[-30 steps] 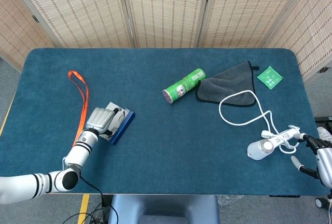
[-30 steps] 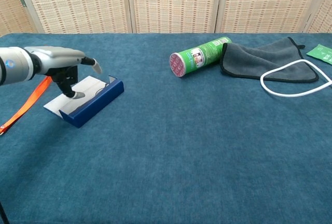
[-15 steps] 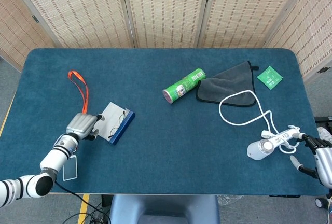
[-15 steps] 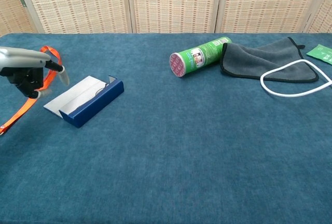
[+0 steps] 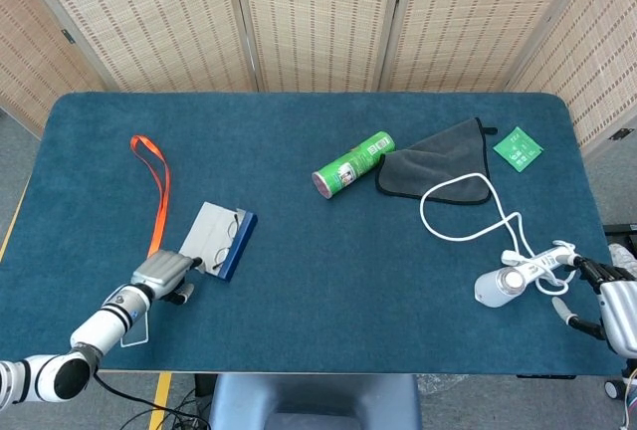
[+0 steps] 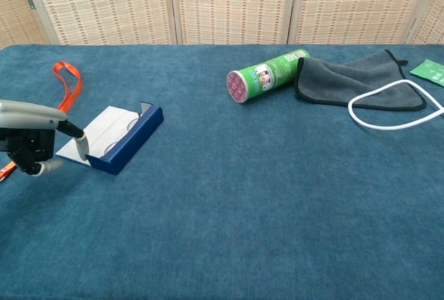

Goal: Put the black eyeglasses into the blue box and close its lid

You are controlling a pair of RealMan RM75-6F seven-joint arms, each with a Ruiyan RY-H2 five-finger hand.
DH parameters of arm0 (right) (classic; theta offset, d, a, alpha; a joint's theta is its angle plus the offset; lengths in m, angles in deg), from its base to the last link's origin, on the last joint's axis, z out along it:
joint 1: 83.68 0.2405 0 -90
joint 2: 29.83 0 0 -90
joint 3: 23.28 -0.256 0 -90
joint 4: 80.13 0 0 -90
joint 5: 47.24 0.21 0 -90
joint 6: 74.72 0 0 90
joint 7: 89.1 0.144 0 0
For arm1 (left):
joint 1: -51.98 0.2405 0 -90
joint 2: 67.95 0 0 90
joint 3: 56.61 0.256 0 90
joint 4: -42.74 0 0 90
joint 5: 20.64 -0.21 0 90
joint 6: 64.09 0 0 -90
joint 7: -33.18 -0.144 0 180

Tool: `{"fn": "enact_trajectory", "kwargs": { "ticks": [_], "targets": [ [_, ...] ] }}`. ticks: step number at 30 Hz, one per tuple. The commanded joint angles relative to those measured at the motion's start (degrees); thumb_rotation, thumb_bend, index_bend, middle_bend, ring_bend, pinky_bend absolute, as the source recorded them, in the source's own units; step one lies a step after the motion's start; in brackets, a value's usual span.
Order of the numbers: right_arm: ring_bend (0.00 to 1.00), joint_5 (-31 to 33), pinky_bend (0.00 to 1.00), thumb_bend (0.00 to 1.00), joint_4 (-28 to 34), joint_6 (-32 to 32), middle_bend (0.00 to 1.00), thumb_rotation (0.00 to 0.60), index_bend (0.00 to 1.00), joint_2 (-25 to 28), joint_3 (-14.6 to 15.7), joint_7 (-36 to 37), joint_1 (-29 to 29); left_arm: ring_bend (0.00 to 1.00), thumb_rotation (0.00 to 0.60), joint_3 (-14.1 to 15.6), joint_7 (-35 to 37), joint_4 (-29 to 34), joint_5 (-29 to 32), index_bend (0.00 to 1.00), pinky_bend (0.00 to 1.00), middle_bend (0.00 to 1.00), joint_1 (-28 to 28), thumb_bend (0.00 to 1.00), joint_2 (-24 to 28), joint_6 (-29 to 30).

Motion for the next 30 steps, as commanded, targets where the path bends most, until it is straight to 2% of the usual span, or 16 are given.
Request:
{"fn": "enact_trajectory", "kwargs": {
  "ticks": [1,8,12,20,26,30],
  "targets": [
    [0.47,0.1,0.43,0.26,0.0,0.2,0.4,0.6,0.29,0.1,0.0,0.0,-0.1,0.99,0.6,0.3,0.0,0.7,-0.5,0.31,1.0,0.96,-0.4,0.58,-0.1,-0.2],
    [0.47,-0.1,0.43,0.26,0.1,0.5,0.4,0.6,0.29,0.2,0.1,0.0,-0.3,0.99,0.6,-0.3,0.8,3.9,-2.8,0.33,1.0,0.96,-1.7,0.58,-0.3,-1.3],
    [0.47,-0.2,0.43,0.26,0.1,0.8,0.4,0.6,0.29,0.1,0.0,0.2,-0.3,0.99,0.6,-1.0,1.0,4.2,-3.1,0.32,1.0,0.96,-3.3,0.58,-2.1,-2.3],
    [0.47,-0.4,0.43,0.26,0.0,1.2,0.4,0.6,0.29,0.0,0.1,0.4,-0.6,0.98,0.6,-2.6,-0.5,1.9,1.0,0.28,1.0,0.95,-8.0,0.58,-7.2,-2.1],
    [0.47,-0.3,0.43,0.26,-0.1,1.5,0.4,0.6,0.29,0.2,0.1,0.6,-0.8,0.98,0.6,-5.1,2.0,0.8,2.6,0.28,1.0,0.95,-8.5,0.58,-5.7,0.8],
    [0.47,-0.2,0.43,0.26,-0.3,1.4,0.4,0.6,0.29,0.0,0.1,0.9,-0.8,0.98,0.6,-5.7,3.5,-2.7,3.7,0.25,1.0,0.95,-8.8,0.58,-5.6,0.4]
  ]
}}
